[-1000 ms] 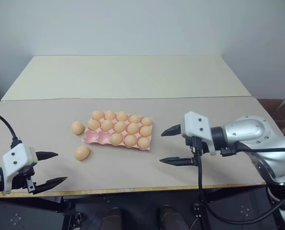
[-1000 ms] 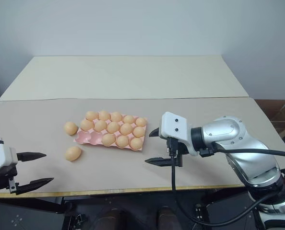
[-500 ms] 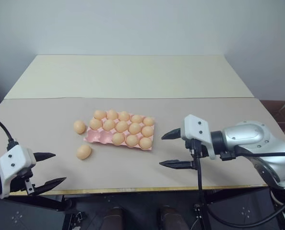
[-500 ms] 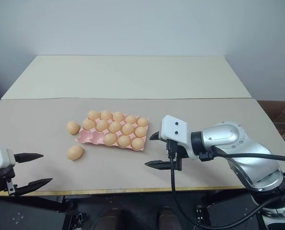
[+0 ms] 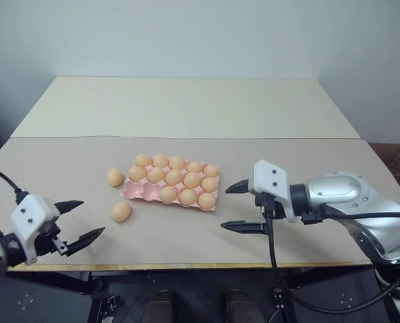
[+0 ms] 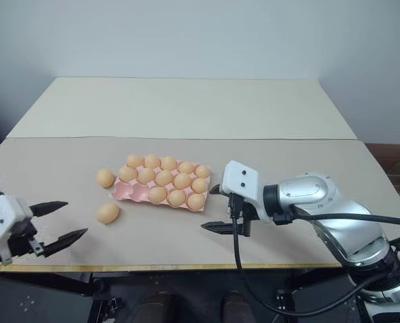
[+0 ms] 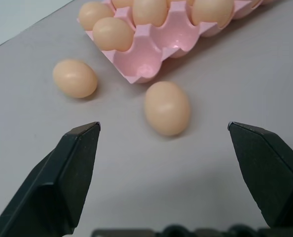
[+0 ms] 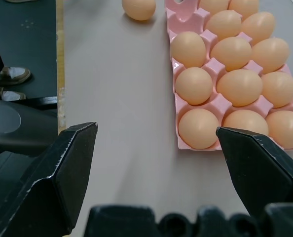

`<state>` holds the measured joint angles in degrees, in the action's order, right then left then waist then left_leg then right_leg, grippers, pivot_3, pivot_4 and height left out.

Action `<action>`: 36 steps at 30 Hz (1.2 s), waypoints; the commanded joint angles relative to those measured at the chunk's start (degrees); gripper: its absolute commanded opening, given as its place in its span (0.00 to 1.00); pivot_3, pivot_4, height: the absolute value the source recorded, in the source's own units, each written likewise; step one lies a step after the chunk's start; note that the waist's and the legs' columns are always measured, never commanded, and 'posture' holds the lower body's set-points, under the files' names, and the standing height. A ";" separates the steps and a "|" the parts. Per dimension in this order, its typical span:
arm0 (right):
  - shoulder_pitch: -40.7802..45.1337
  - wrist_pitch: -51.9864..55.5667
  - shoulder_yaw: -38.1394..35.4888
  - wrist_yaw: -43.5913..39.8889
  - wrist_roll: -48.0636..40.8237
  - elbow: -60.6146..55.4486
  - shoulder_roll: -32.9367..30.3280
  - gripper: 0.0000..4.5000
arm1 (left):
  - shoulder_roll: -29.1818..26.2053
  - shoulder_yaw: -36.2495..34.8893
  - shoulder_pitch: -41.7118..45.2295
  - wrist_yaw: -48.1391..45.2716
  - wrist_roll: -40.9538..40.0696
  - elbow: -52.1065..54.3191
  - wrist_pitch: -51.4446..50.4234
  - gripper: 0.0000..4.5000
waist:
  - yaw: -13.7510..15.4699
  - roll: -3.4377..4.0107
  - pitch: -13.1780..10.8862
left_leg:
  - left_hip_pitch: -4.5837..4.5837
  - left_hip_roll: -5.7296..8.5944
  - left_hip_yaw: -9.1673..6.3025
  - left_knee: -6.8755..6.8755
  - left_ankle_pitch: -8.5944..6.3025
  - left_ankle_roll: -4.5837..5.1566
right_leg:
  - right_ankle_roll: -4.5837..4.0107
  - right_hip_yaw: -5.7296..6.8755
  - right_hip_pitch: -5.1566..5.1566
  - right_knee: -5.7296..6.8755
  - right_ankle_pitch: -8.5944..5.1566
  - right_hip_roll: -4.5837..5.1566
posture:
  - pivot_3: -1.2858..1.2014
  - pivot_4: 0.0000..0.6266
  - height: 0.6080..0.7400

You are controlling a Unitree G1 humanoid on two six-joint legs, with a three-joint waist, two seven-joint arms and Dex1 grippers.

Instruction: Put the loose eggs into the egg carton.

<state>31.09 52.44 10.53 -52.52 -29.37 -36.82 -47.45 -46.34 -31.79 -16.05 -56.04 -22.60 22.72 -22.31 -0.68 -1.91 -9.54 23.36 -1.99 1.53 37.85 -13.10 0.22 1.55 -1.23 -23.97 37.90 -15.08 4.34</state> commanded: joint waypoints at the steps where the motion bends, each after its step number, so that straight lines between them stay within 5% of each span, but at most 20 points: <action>1: 0.35 0.38 -0.80 1.91 -0.20 -2.40 0.36 1.00 | 0.75 3.65 2.54 2.33 1.43 -1.70 1.61 1.00 | -0.02 0.00 0.00 | 0.01 0.00 -0.02 0.00 0.00 0.00 | 0.00 0.00 -0.01 -0.01 0.00 0.01 | 0.52 0.24 1.00; 16: 0.59 1.65 -0.46 5.41 -0.35 -3.88 0.09 1.00 | 6.59 17.22 11.82 9.90 6.05 -12.49 2.58 1.00 | -0.10 -0.02 0.01 | 0.05 -0.01 -0.15 0.00 0.00 0.00 | 0.00 0.00 -0.06 0.05 0.00 -0.02 | 0.52 0.24 1.00; 19: 0.43 1.63 -0.53 5.65 -0.33 -3.99 0.00 1.00 | 5.95 18.25 11.49 8.62 5.98 -13.06 2.92 0.87 | -0.06 -0.02 0.01 | 0.03 0.00 -0.18 0.00 0.00 0.00 | 0.00 -0.01 -0.05 0.05 0.00 0.00 | 0.52 0.24 1.00; 26: -0.08 1.30 0.09 6.39 0.38 -3.92 0.43 1.00 | 6.63 18.97 12.15 9.84 7.09 -14.22 5.32 0.39 | -0.06 -0.02 0.01 | 0.02 -0.01 -0.19 0.00 0.00 0.00 | 0.00 0.00 -0.04 0.06 0.00 -0.01 | 0.52 0.24 1.00; 31: -0.53 1.15 0.17 7.17 0.34 -4.30 0.64 1.00 | 4.40 17.46 9.91 8.49 7.15 -11.94 7.20 0.36 | -0.12 -0.02 0.01 | 0.00 -0.01 -0.22 0.00 0.00 0.00 | 0.00 -0.01 -0.03 0.07 0.00 -0.01 | 0.52 0.24 1.00; 36: -1.02 0.88 0.21 8.08 0.78 -4.85 0.64 1.00 | 0.90 11.29 5.73 -1.97 -2.68 -7.95 7.74 0.36 | -0.27 -0.02 0.01 | 0.06 -0.06 -0.27 0.00 0.00 0.00 | 0.00 -0.04 -0.12 0.06 0.00 -0.02 | 0.52 0.24 1.00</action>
<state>29.94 54.09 11.24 -44.93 -28.90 -39.88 -46.70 -43.91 -17.18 -10.07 -53.86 -21.03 11.59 -15.54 -0.95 -1.92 -9.53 23.42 -2.05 1.25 37.85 -13.10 0.22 1.55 -1.25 -24.07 37.95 -15.08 4.32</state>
